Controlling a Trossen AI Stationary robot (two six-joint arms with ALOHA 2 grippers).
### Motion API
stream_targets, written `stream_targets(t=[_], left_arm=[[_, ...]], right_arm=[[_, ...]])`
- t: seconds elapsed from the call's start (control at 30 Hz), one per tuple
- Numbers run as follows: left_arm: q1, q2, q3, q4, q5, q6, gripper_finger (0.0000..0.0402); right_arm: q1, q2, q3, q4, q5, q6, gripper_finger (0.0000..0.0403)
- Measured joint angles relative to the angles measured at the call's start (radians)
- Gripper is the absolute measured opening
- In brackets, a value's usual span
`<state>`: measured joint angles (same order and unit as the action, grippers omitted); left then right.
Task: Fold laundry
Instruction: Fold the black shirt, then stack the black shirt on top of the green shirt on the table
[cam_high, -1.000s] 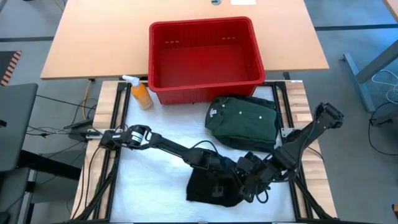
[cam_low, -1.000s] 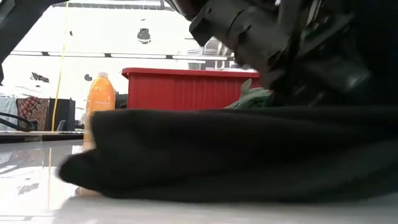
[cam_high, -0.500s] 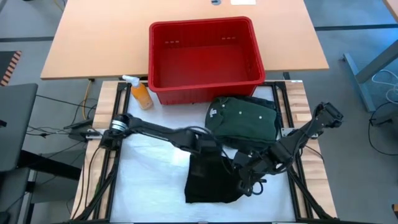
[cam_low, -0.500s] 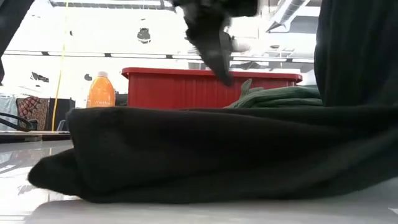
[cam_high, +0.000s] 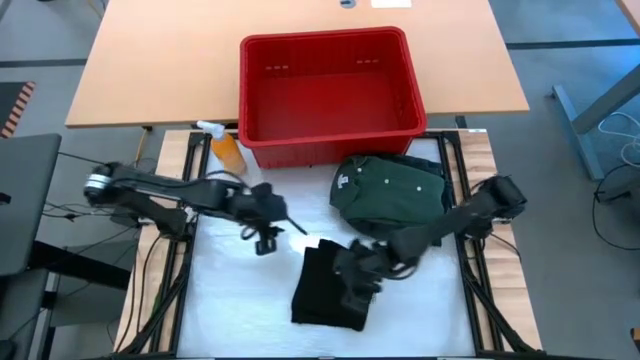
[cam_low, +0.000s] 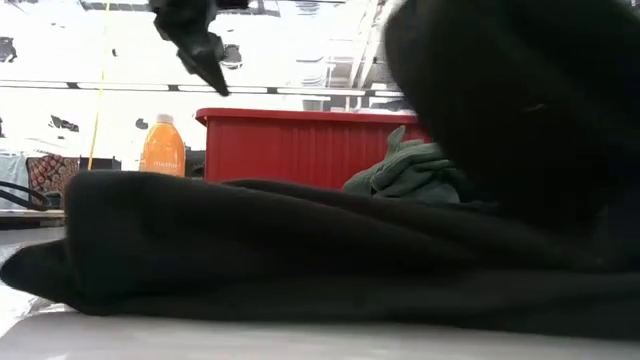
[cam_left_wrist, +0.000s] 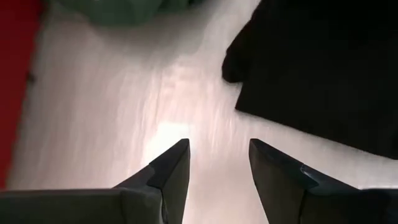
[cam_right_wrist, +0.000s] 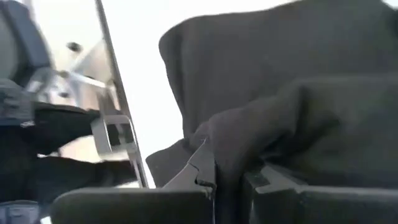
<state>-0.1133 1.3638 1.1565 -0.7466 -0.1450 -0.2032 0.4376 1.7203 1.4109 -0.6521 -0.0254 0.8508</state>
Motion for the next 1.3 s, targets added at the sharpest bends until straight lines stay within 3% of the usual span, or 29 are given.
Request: stream_targets(t=[0.27,0.47,0.7,0.93,1.07,1.17,1.3], left_arm=[[0.0,-0.206,-0.205,0.021,-0.024,-0.162,0.0155],[-0.001,-0.216,-0.232,0.022,-0.017,-0.154,0.0155],[-0.001,-0.215,-0.247,0.025,-0.023,-0.087,0.0155],[0.02,-0.212,-0.247,0.065,-0.02,-0.027,0.0155],[0.028,-0.212,-0.247,0.069,0.04,-0.04,0.0155],[0.019,-0.212,-0.249,0.041,0.129,-0.134,0.0155],[-0.02,-0.219,-0.322,0.083,0.273,-0.407,0.0155]], right_arm=[[-0.123,0.23,0.109,0.297,-0.201,-0.154,0.0052],[-0.174,0.379,0.319,0.236,-0.389,-0.204,0.0103],[-0.179,0.404,0.469,0.151,-0.42,-0.191,0.0184],[-0.159,0.334,0.482,0.134,-0.347,-0.134,0.0218],[-0.095,0.288,0.481,0.018,-0.193,-0.102,0.0215],[-0.02,0.25,0.479,-0.117,-0.06,-0.028,0.0209],[0.053,0.231,0.392,-0.174,0.042,0.171,0.0202]])
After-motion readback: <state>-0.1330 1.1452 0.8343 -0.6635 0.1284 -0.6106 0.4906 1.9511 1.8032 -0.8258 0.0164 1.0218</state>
